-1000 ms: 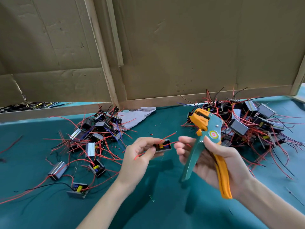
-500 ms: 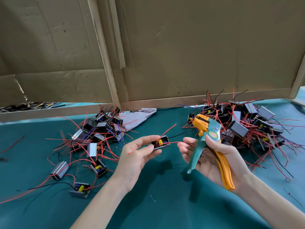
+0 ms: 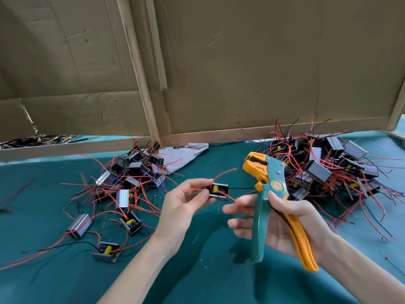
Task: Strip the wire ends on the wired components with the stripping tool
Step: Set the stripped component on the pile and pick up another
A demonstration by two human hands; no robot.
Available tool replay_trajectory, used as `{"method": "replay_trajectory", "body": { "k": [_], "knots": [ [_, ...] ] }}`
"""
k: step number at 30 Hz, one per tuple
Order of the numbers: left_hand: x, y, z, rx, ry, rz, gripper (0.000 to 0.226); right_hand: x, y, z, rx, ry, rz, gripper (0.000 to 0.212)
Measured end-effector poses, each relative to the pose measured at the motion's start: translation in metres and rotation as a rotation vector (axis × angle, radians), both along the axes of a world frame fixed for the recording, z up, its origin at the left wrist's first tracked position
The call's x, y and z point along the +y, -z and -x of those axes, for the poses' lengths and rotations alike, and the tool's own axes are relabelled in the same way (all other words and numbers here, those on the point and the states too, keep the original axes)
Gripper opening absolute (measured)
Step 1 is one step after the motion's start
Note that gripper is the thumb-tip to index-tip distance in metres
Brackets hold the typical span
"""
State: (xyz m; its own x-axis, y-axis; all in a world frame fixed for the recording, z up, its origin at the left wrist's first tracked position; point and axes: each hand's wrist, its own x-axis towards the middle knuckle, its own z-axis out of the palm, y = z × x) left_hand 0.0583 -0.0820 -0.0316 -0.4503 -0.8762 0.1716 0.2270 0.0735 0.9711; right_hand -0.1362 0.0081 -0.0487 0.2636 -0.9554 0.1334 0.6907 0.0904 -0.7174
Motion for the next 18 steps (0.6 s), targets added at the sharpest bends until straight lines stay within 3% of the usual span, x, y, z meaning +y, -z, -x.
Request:
{"method": "replay_trajectory", "body": {
  "k": [9, 13, 18],
  "knots": [
    [0.004, 0.002, 0.006, 0.098, -0.070, 0.032, 0.021, 0.006, -0.013, -0.003, -0.073, 0.134, -0.035, 0.040],
    [0.017, 0.013, 0.015, -0.006, -0.155, 0.135, 0.012, 0.007, -0.013, -0.012, -0.079, 0.063, -0.049, 0.047],
    [0.022, 0.017, 0.014, -0.162, -0.213, 0.378, 0.010, 0.006, -0.012, -0.014, -0.052, 0.130, -0.097, 0.061]
  ]
}}
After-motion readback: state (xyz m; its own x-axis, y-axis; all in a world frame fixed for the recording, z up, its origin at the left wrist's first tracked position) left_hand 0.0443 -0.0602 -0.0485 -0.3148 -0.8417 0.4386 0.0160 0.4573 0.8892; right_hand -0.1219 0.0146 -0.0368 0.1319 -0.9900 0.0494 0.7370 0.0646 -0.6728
